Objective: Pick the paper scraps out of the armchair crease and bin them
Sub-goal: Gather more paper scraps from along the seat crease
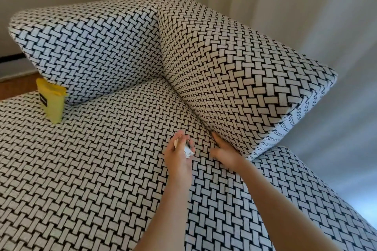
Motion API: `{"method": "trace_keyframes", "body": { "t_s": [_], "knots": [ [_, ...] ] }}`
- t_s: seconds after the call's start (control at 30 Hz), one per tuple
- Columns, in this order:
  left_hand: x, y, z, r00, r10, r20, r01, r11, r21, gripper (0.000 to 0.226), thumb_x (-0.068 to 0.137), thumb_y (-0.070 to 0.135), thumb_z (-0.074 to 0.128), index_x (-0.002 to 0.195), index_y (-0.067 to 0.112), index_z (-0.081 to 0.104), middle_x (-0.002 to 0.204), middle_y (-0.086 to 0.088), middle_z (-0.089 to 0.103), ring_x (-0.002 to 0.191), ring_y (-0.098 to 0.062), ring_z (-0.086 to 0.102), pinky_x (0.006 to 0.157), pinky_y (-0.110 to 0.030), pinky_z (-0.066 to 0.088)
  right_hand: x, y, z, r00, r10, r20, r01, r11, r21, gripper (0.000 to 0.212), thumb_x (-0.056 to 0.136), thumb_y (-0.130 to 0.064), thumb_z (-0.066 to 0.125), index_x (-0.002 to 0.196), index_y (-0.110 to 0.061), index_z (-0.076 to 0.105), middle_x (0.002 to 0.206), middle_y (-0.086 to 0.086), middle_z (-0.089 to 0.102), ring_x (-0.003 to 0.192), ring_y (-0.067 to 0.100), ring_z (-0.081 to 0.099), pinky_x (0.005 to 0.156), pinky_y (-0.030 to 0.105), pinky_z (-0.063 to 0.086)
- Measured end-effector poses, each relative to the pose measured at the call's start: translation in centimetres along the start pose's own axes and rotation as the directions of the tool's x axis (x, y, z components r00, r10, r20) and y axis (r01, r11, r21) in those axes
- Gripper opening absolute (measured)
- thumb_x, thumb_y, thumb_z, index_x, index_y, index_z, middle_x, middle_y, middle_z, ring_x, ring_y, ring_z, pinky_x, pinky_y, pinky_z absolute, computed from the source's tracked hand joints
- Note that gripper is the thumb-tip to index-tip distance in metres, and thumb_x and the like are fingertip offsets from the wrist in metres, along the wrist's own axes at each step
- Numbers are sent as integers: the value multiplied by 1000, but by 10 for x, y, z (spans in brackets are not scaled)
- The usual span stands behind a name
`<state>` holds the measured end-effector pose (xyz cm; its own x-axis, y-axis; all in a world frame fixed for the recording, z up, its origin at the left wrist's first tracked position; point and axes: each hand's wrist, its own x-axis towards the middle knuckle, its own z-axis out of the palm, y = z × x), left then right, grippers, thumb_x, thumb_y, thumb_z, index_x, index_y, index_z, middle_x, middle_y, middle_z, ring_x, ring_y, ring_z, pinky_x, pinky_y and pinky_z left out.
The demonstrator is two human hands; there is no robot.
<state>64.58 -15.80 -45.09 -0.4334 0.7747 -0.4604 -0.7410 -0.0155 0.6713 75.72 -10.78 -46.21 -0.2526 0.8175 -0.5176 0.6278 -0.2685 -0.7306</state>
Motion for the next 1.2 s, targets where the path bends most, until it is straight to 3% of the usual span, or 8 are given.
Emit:
{"method": "trace_keyframes", "body": {
  "t_s": [0.17,0.3,0.77,0.83,0.9,1.03,1.13,1.2],
  "knots": [
    [1,6,-2,995,-85,60,83,996,25,15,88,1,55,91,14,62,76,-4,58,61,-11,53,50,-18,46,17,-16,4,999,36,9,-37,997,73,54,94,-37,42,143,-18,30,142,-1,38,130,18,36,90,22,28],
    [5,7,-5,990,-124,73,122,992,36,14,87,4,58,91,16,65,80,-4,62,63,-10,57,54,-17,50,30,-17,7,999,28,25,-31,993,111,65,85,-58,45,140,-23,38,145,-2,37,132,17,36,105,30,27],
    [17,0,-12,977,-124,173,121,992,31,10,84,9,62,93,12,65,77,-1,63,63,-9,59,57,-19,50,23,-12,17,972,-181,-153,193,979,67,49,96,-24,46,142,-28,32,145,-4,36,133,11,33,99,20,24],
    [17,-1,-12,972,-125,199,123,992,25,7,86,11,60,91,13,64,76,-2,61,65,-10,59,58,-20,50,23,-12,21,965,-161,-205,161,987,-18,48,96,-23,44,142,-31,32,132,-3,51,105,5,58,80,13,39],
    [17,0,-12,968,-125,219,123,992,24,8,88,12,58,93,13,64,73,-1,62,65,-9,60,59,-20,50,21,-15,23,950,-180,-253,163,983,-87,47,97,-16,40,142,-27,35,105,-2,58,60,-8,53,55,4,36],
    [18,4,-10,967,-172,186,170,985,23,15,90,15,56,103,12,62,77,0,62,64,-8,60,55,-19,49,16,-28,38,860,-309,-405,218,942,-256,44,87,2,49,128,-13,54,125,4,57,102,10,56,85,10,38],
    [26,15,-12,990,-129,52,121,984,129,15,93,26,52,89,17,63,83,-2,61,65,-10,54,53,-20,46,5,-49,64,795,-72,-603,294,914,278,35,83,8,51,108,-12,65,113,6,65,96,18,62,81,18,49],
    [33,34,-16,998,-48,41,39,981,189,21,94,30,49,85,17,62,87,-5,61,71,-14,55,59,-24,47,-6,-74,76,903,114,-415,297,532,793,25,91,1,46,109,-7,61,101,9,67,93,20,64,80,26,52]
  ]
}}
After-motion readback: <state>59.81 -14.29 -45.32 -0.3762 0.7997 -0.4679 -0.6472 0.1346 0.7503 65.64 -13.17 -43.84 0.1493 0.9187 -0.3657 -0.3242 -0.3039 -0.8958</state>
